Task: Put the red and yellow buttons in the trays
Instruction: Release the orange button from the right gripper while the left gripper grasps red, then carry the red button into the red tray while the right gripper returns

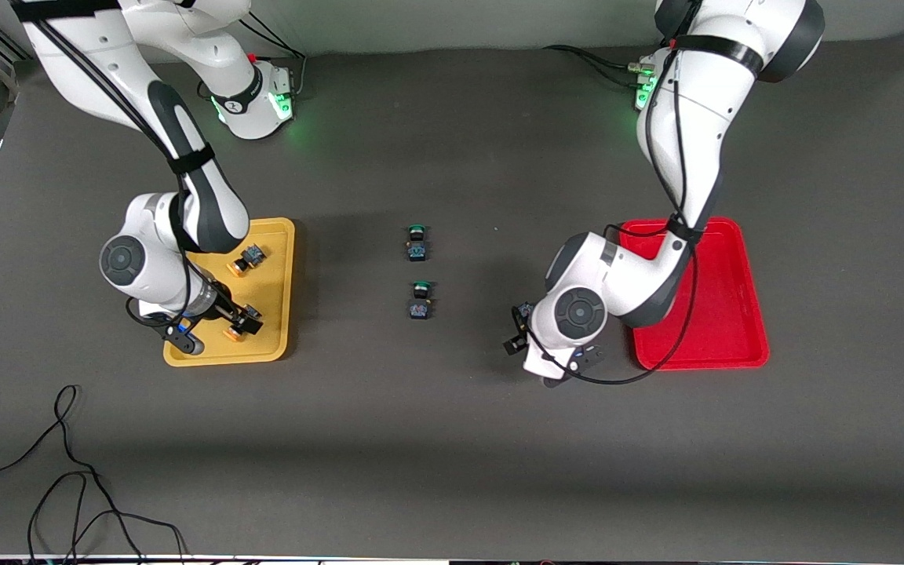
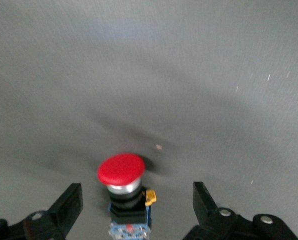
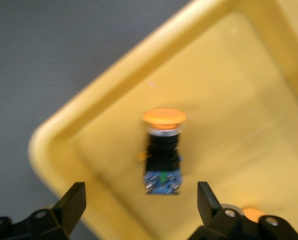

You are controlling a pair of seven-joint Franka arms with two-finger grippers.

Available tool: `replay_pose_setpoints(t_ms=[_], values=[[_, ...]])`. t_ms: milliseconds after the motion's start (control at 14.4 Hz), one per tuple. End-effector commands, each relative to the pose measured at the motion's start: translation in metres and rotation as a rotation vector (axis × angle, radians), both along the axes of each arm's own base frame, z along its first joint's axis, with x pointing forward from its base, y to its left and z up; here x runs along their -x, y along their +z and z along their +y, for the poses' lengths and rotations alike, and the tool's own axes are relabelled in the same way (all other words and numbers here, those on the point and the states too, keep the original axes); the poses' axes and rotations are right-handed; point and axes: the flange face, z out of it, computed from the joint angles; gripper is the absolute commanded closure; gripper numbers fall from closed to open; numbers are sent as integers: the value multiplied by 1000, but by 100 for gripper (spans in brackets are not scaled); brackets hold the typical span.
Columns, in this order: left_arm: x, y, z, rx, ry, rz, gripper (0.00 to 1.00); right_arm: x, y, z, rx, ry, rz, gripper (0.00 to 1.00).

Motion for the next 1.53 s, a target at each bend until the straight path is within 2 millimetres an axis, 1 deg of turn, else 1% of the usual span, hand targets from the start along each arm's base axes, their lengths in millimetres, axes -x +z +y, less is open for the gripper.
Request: replay_pose_setpoints(t_ms=[0,69,139,208,278,347,417,486,556,625,694,764,833,903,1042,1111,1181,1250,1319,1389,1458], values=[[19,-11,-9,-16,3,32,6,5,82,16,-61,64,-77,0],[27,-16,-11,-24,-9,43,17,7,108,23,-74,120,-112,0],[29,-17,-12,-26,-13,45,31,10,131,26,-83,172,-145,0],[30,-17,-12,-28,-14,48,48,12,151,25,-87,228,-180,0],[31,-16,-12,-27,-23,48,64,16,166,22,-91,287,-196,0],[30,-12,-12,-24,-26,44,86,21,182,23,-96,343,-201,0],[28,-4,-11,-25,-27,43,100,25,205,27,-86,400,-213,0],[23,9,-6,-19,-20,31,100,28,227,30,-29,465,-199,0],[18,29,-1,-20,-17,26,100,29,249,35,34,526,-177,0],[12,56,7,-31,-9,34,100,31,271,43,67,561,-177,0],[1,76,23,-43,16,57,100,33,295,45,73,580,-178,0],[-11,94,51,-61,42,84,100,38,318,46,73,598,-165,0],[-20,103,80,-80,67,118,100,42,340,38,71,593,-152,0],[-28,107,117,-90,87,158,100,51,357,33,63,597,-135,0],[-40,105,189,-87,127,212,100,66,379,13,66,631,-130,0],[-40,101,215,-83,167,235,100,72,386,4,66,648,-127,0],[-40,95,246,-81,212,250,100,76,389,-7,62,644,-118,0],[-36,86,271,-73,223,262,100,80,394,-20,50,630,-117,0],[-32,79,295,-54,204,268,100,82,395,-29,41,634,-111,0],[-23,72,317,-33,181,261,100,83,398,-36,37,639,-111,0],[-9,70,341,-19,187,237,100,83,397,-44,32,629,-109,0]])
